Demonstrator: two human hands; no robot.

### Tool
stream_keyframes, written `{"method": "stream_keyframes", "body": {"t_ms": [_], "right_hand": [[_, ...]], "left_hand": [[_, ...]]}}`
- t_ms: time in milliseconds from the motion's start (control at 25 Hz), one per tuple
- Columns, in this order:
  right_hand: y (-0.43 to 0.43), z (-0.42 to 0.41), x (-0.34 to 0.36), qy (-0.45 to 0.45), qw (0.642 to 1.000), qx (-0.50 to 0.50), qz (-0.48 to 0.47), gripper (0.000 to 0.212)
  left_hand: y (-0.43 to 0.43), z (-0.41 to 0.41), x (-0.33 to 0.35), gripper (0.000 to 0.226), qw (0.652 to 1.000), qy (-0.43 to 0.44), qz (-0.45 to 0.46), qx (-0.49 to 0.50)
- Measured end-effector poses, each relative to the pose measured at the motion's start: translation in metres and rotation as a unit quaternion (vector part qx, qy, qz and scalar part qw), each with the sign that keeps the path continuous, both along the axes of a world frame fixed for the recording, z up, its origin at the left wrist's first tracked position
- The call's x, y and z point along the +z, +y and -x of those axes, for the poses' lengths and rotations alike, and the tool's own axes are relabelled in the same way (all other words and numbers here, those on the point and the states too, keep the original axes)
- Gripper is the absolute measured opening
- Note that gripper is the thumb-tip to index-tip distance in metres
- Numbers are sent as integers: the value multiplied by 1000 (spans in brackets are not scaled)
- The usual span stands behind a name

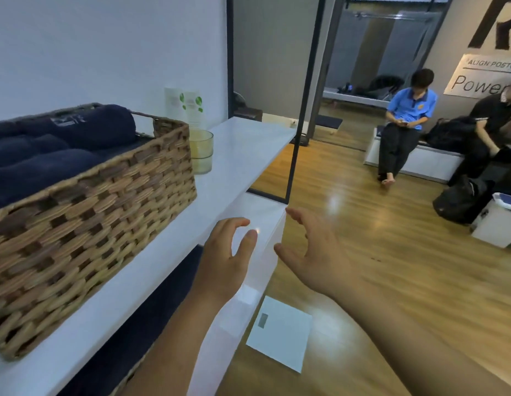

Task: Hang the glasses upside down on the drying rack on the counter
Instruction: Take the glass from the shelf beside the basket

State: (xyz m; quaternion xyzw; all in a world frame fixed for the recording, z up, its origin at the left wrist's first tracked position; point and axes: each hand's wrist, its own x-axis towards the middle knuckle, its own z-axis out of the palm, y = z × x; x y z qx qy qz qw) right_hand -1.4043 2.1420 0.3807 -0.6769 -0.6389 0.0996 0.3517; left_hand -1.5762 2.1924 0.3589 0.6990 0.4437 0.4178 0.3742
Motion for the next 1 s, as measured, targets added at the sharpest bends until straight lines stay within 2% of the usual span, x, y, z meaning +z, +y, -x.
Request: {"method": "stream_keyframes", "body": {"t_ms": [280,400,520,680,880,1000], "right_hand": [[131,-55,7,99,988,121,-4,76],[184,-64,8,133,975,178,1,81],[225,-58,3,170,961,215,27,84],[290,-51,-10,160,955,247,44,86],[376,-27,-24,118,952,268,88,102],[416,-3,-27,72,941,305,127,101]], "left_hand": [[84,-56,11,42,990,46,18,135],[110,-66,12,46,978,29,8,208],[138,-70,6,55,969,1,39,245],[202,-74,-6,70,952,-38,55,299],[294,-71,-14,109,880,-146,41,449],[332,-75,-10,110,861,-193,27,469]]}}
